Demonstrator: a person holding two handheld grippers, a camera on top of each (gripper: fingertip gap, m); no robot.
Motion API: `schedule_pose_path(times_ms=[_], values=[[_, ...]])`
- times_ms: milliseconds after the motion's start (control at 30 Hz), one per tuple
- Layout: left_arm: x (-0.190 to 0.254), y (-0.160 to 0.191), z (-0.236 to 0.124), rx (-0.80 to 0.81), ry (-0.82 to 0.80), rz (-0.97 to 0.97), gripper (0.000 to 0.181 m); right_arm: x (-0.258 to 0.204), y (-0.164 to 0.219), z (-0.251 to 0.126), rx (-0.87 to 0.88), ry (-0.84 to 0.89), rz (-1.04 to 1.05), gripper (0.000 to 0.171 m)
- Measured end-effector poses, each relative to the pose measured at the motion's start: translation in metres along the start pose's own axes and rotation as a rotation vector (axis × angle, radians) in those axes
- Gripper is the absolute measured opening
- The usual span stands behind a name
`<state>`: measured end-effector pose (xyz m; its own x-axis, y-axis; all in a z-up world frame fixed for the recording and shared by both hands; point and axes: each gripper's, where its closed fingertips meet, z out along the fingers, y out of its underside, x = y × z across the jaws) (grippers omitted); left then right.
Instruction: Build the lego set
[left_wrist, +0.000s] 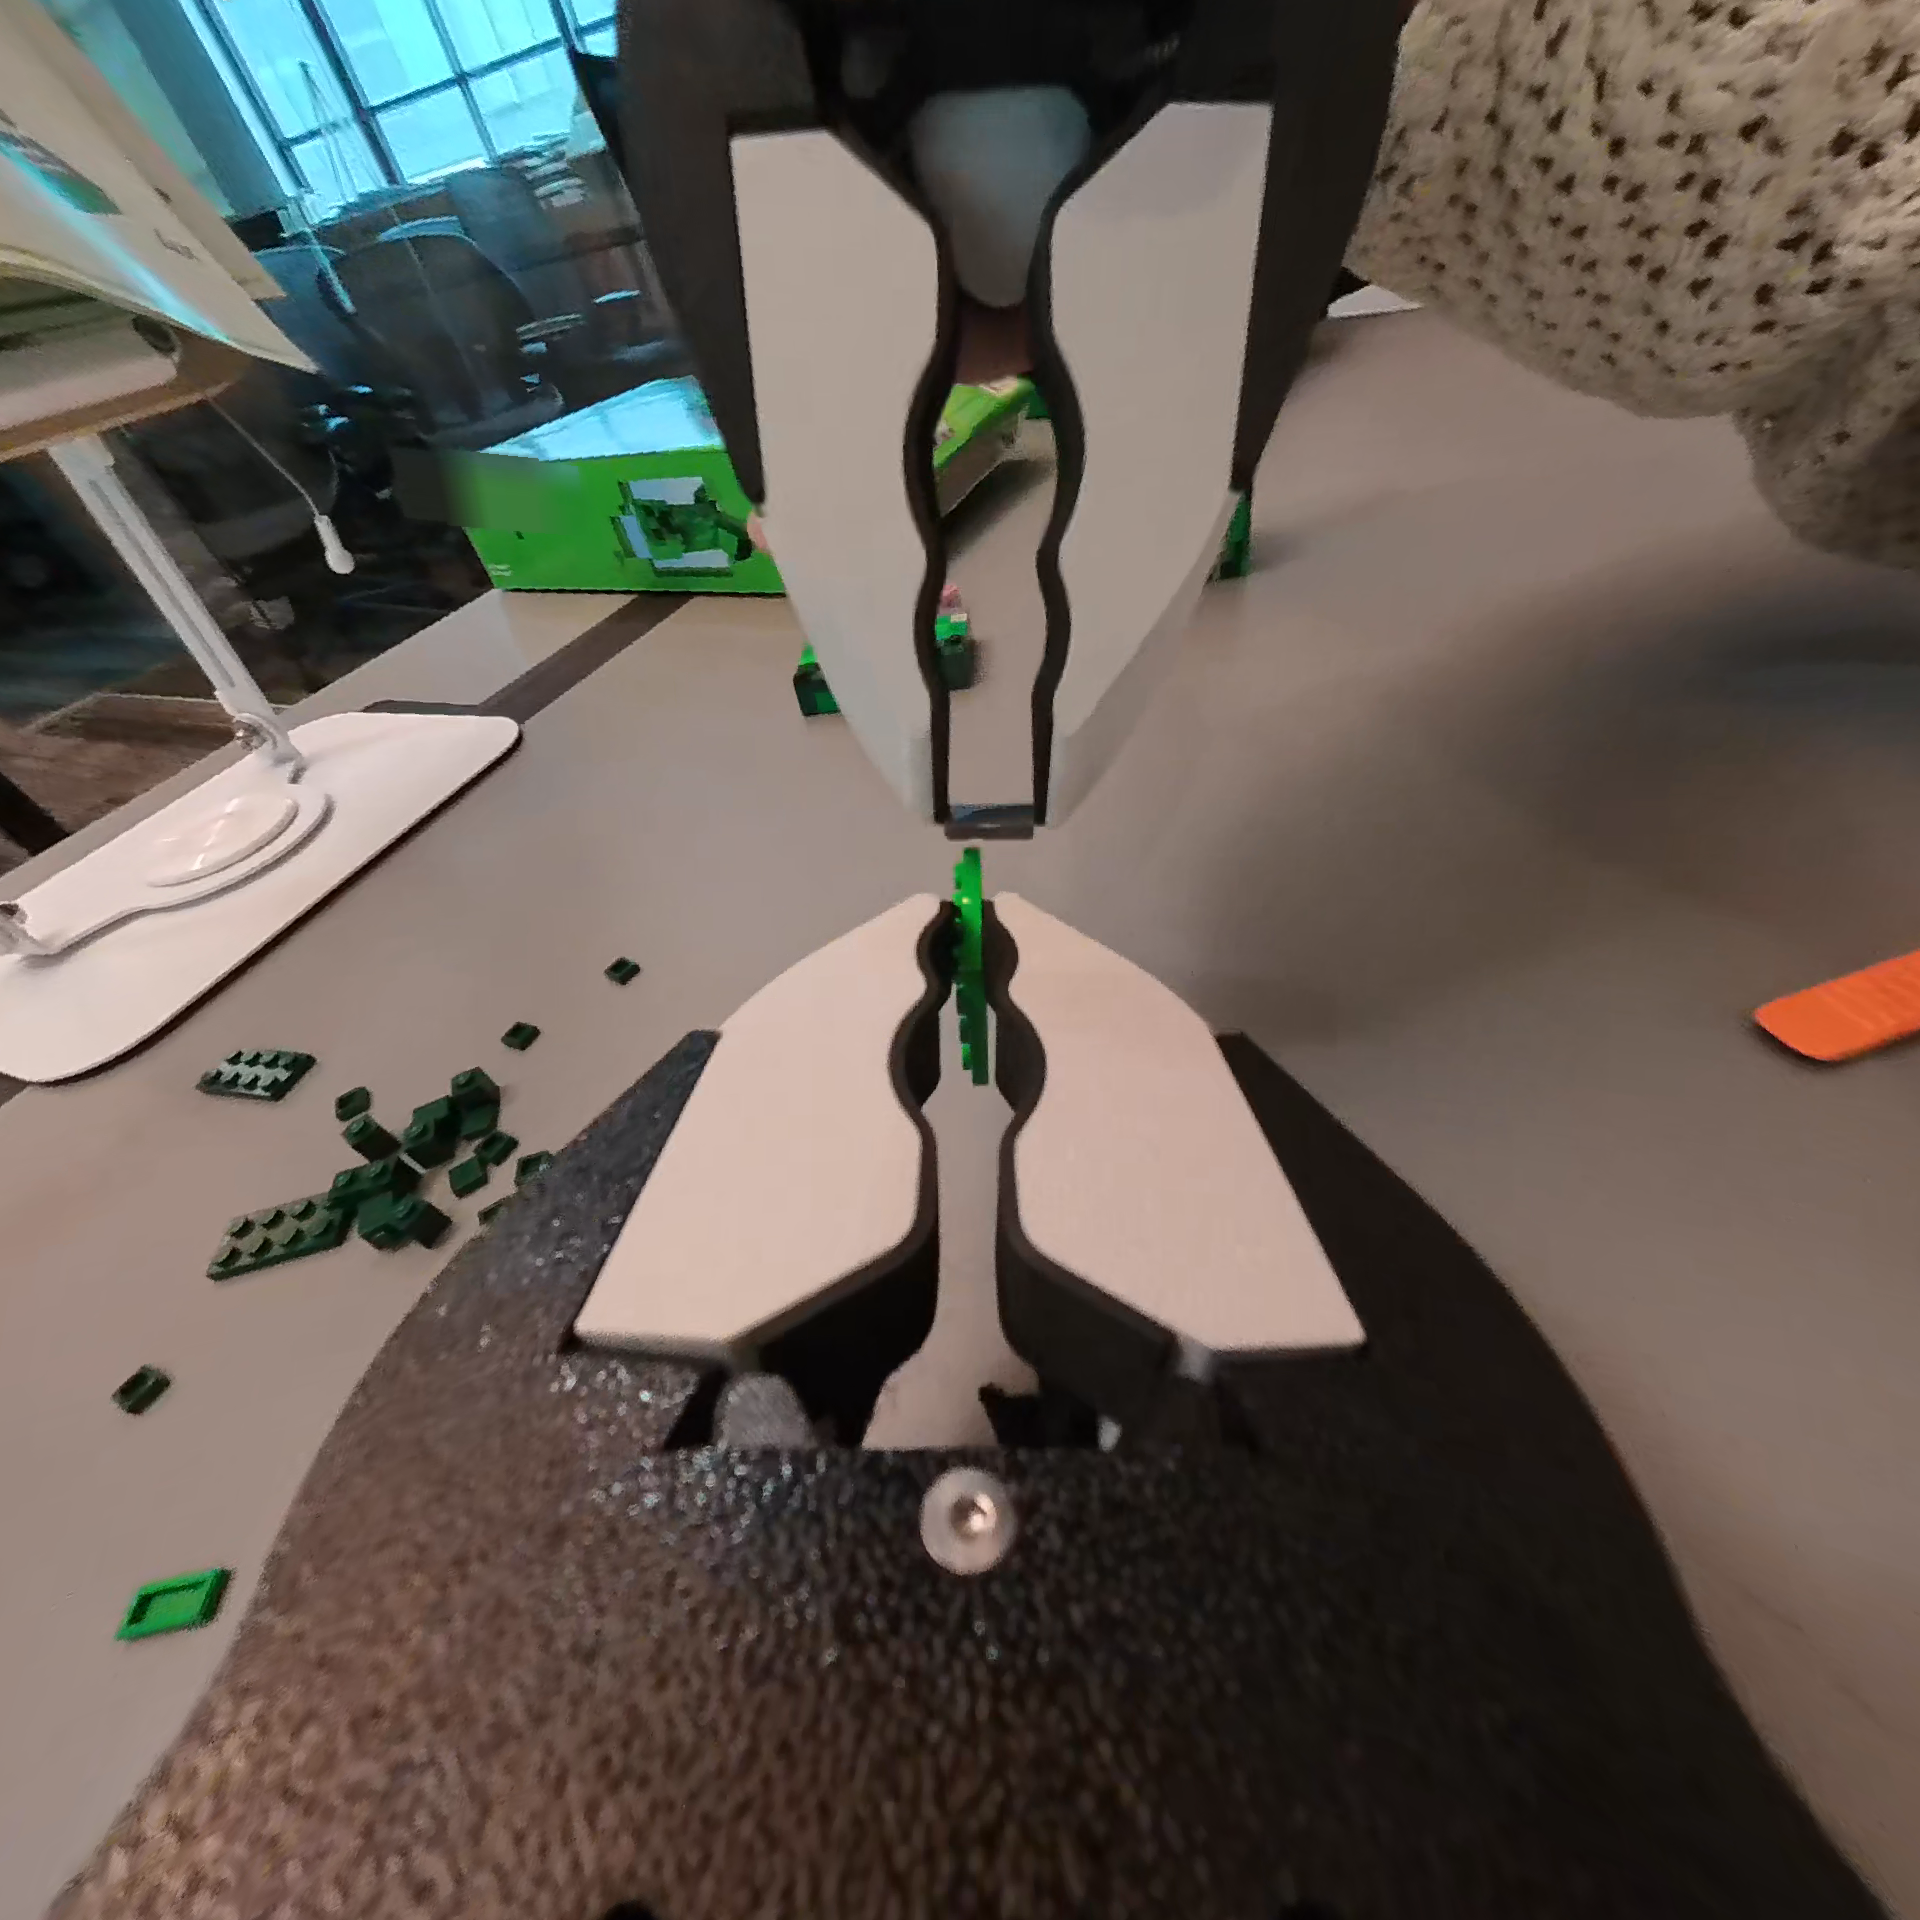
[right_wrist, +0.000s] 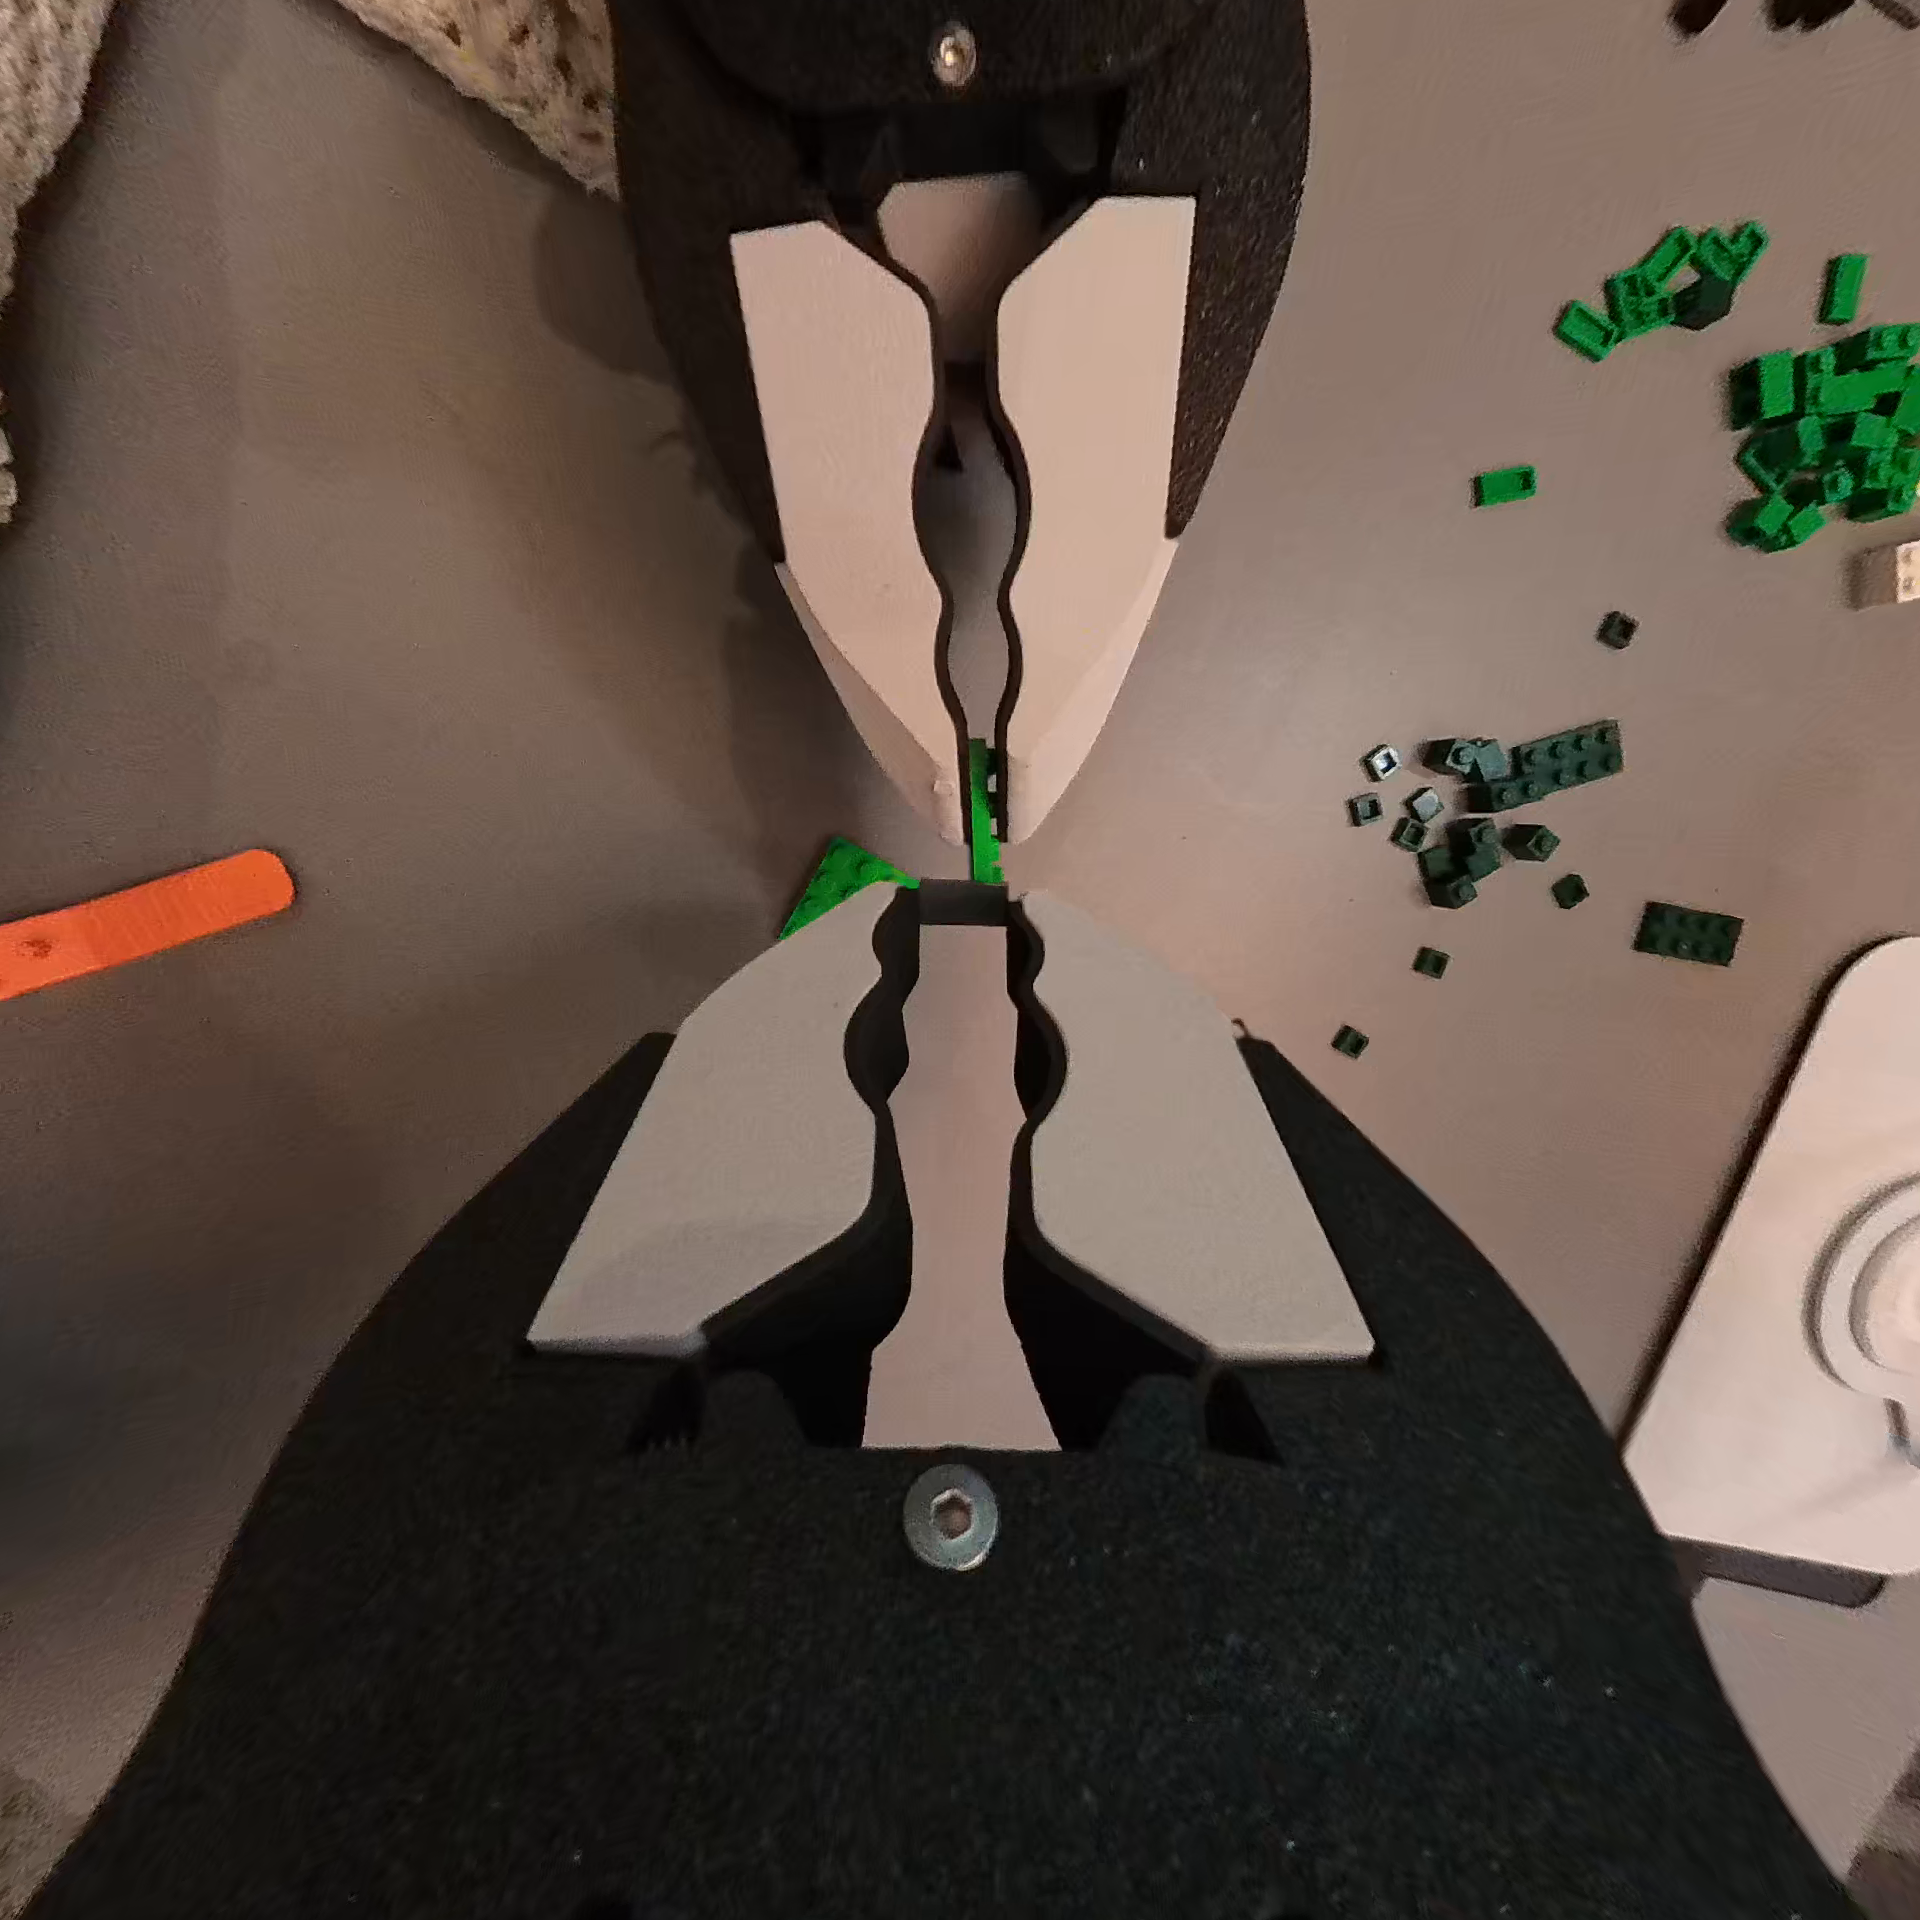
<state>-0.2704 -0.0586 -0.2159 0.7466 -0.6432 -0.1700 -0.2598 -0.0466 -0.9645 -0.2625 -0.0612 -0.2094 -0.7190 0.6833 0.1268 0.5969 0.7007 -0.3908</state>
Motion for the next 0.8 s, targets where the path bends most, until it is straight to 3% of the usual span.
schedule_pose_path(times_ms=[167, 500, 667, 800], values=[[0.005, 0.002, 0.002, -0.018, 0.004, 0.061, 0.005, -0.004, 0.006, 0.002, 0.012, -0.009, 0.033, 0.016], [0.045, 0.042, 0.017, -0.232, 0.088, 0.537, 0.01, -0.027, 0.035, 0.003, 0.042, -0.002, 0.151, 0.016], [0.051, 0.032, 0.013, -0.194, 0.141, 0.415, 0.033, -0.038, 0.041, 0.009, 0.059, -0.021, 0.186, 0.016], [0.046, 0.031, 0.011, -0.254, 0.179, 0.11, 0.044, -0.041, 0.043, 0.011, 0.068, -0.022, 0.198, 0.016]])
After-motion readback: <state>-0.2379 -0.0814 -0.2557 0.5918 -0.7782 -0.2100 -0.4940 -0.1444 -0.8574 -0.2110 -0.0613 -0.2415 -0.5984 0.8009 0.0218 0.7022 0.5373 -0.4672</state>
